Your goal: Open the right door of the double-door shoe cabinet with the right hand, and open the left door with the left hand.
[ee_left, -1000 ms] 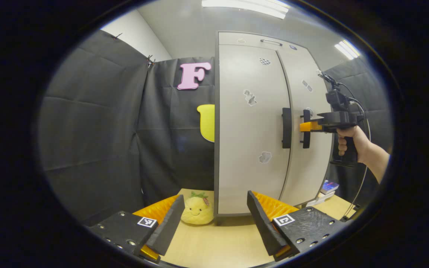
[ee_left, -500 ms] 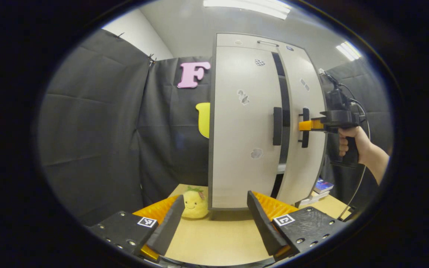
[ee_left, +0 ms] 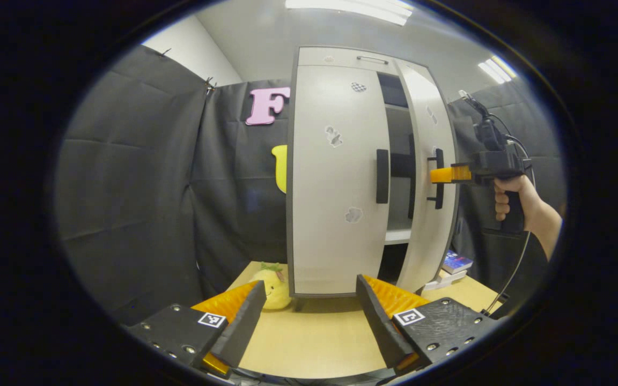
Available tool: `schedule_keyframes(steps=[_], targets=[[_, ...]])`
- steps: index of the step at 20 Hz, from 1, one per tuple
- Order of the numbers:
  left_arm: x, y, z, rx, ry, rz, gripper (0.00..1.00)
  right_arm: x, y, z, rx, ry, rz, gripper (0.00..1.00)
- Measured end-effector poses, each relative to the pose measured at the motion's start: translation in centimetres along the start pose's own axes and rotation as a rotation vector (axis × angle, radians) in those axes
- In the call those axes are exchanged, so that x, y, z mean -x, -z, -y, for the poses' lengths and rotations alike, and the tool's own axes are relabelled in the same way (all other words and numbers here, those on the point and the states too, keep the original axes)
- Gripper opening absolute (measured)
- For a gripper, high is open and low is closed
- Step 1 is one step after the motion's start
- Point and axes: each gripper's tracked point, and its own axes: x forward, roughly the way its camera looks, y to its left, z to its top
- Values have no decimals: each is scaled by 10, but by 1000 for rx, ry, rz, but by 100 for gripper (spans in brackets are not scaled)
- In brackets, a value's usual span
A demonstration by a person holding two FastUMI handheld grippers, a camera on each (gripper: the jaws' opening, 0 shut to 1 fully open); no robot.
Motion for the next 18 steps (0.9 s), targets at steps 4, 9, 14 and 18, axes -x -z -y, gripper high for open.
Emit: schedule_keyframes(steps=[4,9,14,18], targets=[[4,3,7,-3,25,-9,96,15,1,7,5,0,5,6],[5,6,21,-7,76,-25,97,37,3,18,0,5,18,2],[4,7,28,-23,115,-24,99,61,5,35,-24,41,33,6],[3,11,39,0,147,-38,97,78,5,49,-7,69,32,6]])
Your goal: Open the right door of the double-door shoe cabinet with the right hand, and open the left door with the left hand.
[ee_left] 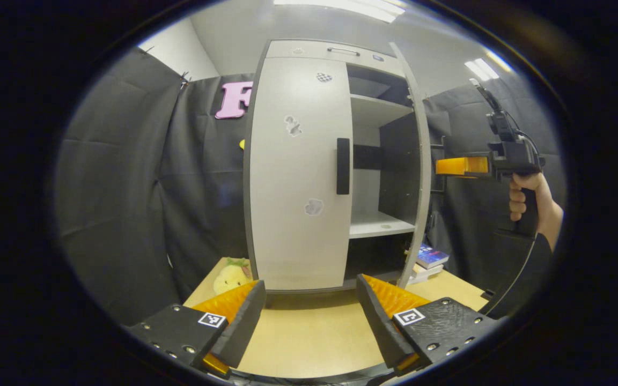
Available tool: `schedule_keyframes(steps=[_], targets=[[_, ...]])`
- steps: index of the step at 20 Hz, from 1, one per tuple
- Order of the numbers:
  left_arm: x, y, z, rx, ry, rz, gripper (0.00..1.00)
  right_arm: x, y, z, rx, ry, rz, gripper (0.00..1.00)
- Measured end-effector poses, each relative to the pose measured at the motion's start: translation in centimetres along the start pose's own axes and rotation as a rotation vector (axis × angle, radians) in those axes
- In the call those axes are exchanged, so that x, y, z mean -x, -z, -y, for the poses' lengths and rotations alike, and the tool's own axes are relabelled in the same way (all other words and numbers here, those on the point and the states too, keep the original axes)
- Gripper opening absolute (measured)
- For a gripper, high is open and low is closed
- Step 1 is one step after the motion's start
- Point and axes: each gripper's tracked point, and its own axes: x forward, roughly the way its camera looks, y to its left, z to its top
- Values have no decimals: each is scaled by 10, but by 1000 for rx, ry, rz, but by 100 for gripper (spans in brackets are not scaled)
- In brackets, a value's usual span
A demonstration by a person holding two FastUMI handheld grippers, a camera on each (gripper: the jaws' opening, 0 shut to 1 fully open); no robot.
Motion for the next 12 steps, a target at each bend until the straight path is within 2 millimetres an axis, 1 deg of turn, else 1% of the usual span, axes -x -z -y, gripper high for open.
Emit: schedule_keyframes(steps=[3,5,6,7,9,11,12], targets=[[-1,5,8,9,29,-20,99,10,-1,12,-7,20,-12,6],[-1,8,9,-14,37,-29,99,15,-1,21,-8,37,-20,6],[-2,9,7,-34,40,-33,97,18,-1,25,-8,44,-25,6],[-2,10,7,-51,47,-40,99,20,-1,28,-18,48,-32,6],[0,10,12,-54,64,-45,99,26,-1,38,-44,50,-34,5],[-4,6,19,-14,81,-38,99,31,0,55,-61,69,-29,6],[-5,7,27,18,86,-33,99,38,-2,64,-85,84,-17,5]])
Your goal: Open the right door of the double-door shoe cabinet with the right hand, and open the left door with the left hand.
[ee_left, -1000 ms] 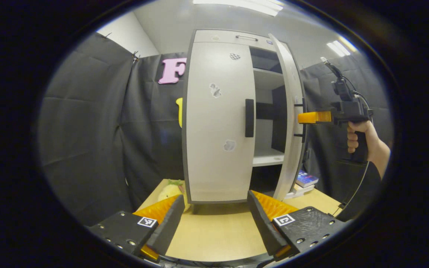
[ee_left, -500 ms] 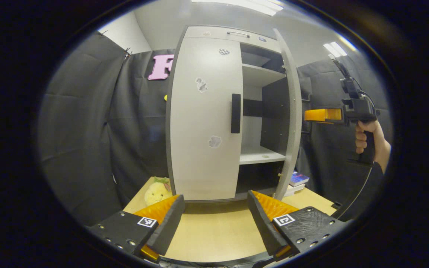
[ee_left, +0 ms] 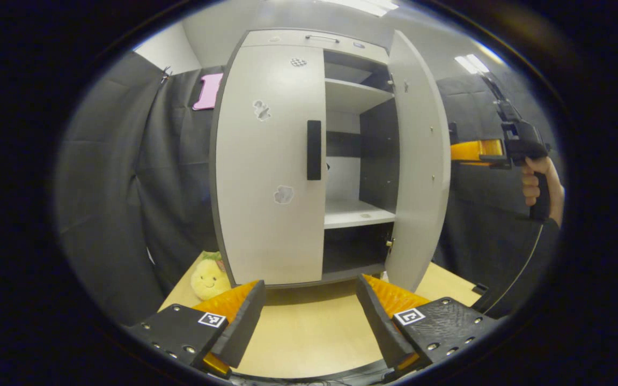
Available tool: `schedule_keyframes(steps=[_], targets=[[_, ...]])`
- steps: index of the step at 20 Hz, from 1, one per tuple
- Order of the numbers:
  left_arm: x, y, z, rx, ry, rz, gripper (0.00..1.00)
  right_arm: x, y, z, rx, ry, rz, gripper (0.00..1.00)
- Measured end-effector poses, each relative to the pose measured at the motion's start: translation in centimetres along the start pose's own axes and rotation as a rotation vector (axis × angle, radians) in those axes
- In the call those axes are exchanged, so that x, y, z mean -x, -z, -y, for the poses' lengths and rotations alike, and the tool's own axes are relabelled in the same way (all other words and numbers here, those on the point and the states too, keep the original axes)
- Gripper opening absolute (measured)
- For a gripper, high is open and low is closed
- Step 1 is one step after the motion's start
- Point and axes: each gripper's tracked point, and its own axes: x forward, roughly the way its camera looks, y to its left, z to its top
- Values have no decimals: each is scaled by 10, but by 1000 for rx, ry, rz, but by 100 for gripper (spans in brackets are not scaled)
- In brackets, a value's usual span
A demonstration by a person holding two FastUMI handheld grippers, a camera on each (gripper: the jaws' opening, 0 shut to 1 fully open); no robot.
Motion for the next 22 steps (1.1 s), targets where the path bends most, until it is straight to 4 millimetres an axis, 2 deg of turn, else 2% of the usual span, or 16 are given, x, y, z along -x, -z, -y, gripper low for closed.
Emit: schedule_keyframes(steps=[6,8,10,13,14,16,17,18,20,21,22], targets=[[-7,-13,23,196,-97,26,97,5,-3,58,-1,-32,2,0],[-6,-16,30,212,-127,24,99,3,-5,81,2,-46,1,4],[-4,-21,30,181,-175,43,98,2,-3,73,-53,-156,-16,4],[3,-28,29,123,-272,67,98,3,-1,78,-32,-202,6,4],[8,-31,26,98,-308,78,98,3,-2,80,-27,-210,9,0],[16,-34,29,48,-351,88,98,3,1,78,-23,-239,-2,5],[17,-34,30,29,-356,84,98,3,-1,80,-16,-239,2,1],[15,-33,29,17,-355,76,98,2,-1,82,-12,-238,0,5],[17,-31,29,-12,-358,49,97,4,-4,76,-28,-240,-7,5],[18,-32,27,-28,-379,39,99,4,-4,78,-30,-231,-5,1],[21,-35,28,-45,-390,42,98,4,-4,78,-28,-215,-3,4]])
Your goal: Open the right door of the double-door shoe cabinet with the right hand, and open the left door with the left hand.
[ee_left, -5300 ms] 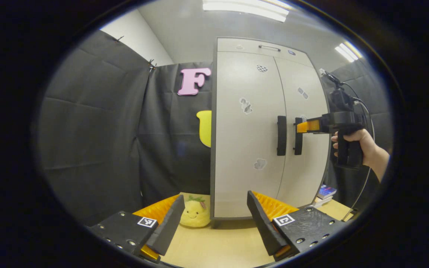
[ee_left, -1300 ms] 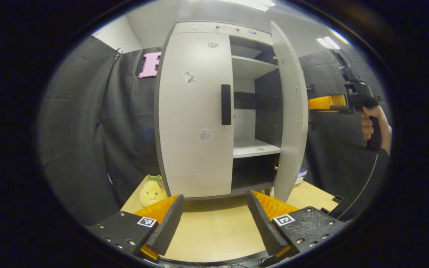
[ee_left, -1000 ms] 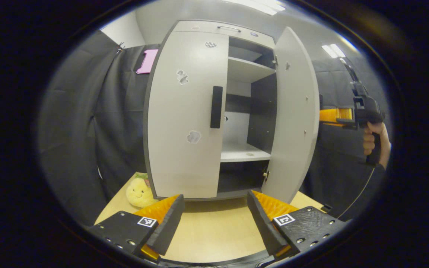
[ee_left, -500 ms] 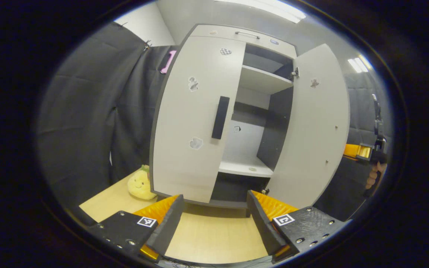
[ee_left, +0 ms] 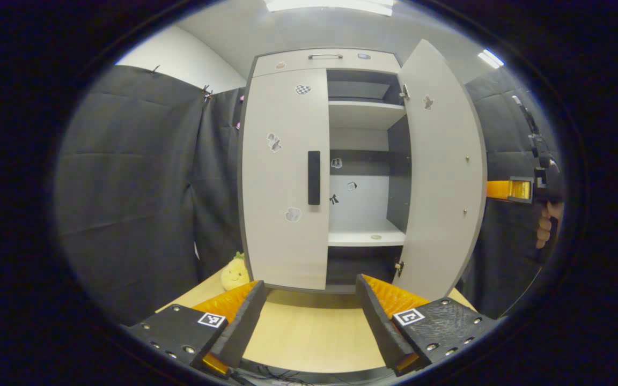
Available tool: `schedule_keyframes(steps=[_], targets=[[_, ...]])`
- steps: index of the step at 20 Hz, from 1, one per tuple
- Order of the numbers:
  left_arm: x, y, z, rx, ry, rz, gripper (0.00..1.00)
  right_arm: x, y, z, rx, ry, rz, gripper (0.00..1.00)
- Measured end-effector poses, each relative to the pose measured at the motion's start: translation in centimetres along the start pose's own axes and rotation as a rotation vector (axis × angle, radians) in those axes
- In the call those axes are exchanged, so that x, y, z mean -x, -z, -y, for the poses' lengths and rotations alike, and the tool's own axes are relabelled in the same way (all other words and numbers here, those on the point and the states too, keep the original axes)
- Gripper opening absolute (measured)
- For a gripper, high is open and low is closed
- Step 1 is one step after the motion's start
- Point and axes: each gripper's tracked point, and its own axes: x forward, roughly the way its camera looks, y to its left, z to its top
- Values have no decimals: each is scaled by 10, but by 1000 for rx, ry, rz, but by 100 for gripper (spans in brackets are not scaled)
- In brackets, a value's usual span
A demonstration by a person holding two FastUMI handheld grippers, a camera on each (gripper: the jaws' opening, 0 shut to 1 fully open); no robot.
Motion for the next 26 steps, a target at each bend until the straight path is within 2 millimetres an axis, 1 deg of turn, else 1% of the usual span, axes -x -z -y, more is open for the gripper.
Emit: schedule_keyframes(steps=[3,5,7,8,10,11,12,13,15,17,18,21,22,23,25,26], targets=[[1,-14,-1,-30,19,36,97,2,1,-1,-3,53,-3,4],[-1,-16,-3,-33,55,54,99,5,2,-2,5,96,-14,4],[-9,-21,-14,-37,92,78,97,11,4,-2,14,139,-24,4],[-13,-24,-17,-39,109,89,99,16,6,-2,24,161,-30,4],[-18,-27,-20,-35,156,106,97,29,12,-2,59,220,-49,4],[-20,-29,-21,-27,177,115,99,37,12,3,74,264,-48,0],[-22,-32,-22,-15,202,130,97,43,9,5,81,301,-40,8],[-25,-36,-21,-8,228,144,99,49,7,7,87,337,-32,2],[-33,-40,-22,4,270,166,99,62,-3,13,87,415,1,2],[-42,-47,-21,25,304,182,99,68,-12,11,63,472,22,2],[-47,-51,-19,39,322,193,99,75,-15,15,70,512,19,2],[-65,-67,-15,78,339,238,99,98,-15,52,164,672,-22,6],[-70,-70,-14,86,341,241,97,102,-15,60,168,699,-27,17],[-78,-74,-14,91,339,238,97,105,-14,71,155,720,-25,45],[-89,-83,-11,100,340,241,96,104,-12,86,112,758,-8,100],[-94,-86,-10,101,340,248,96,102,-13,94,94,774,10,98]])
